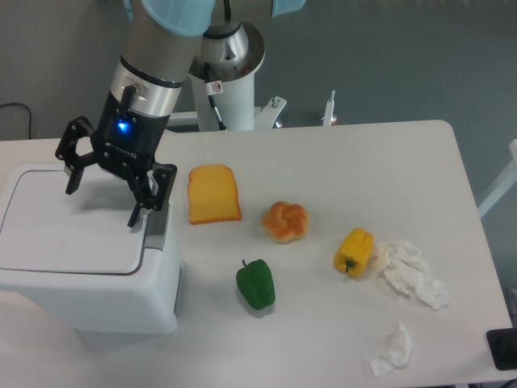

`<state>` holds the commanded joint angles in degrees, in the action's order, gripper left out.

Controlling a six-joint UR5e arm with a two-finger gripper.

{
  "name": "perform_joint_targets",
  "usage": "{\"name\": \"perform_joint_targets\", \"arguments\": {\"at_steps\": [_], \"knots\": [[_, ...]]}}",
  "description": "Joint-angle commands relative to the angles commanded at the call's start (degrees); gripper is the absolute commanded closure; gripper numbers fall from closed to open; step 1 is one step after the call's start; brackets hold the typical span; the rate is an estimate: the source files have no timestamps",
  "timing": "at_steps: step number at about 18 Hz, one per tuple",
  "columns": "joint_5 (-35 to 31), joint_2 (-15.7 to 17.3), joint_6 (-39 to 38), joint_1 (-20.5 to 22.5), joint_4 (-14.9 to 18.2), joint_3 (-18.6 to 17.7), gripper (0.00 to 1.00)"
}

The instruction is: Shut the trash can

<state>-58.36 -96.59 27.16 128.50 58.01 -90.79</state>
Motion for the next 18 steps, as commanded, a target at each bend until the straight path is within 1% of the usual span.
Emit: {"name": "perform_joint_targets", "arguments": {"at_steps": [18], "knots": [[0.0, -0.6, -0.6, 0.0, 0.1, -0.1, 0.00]]}}
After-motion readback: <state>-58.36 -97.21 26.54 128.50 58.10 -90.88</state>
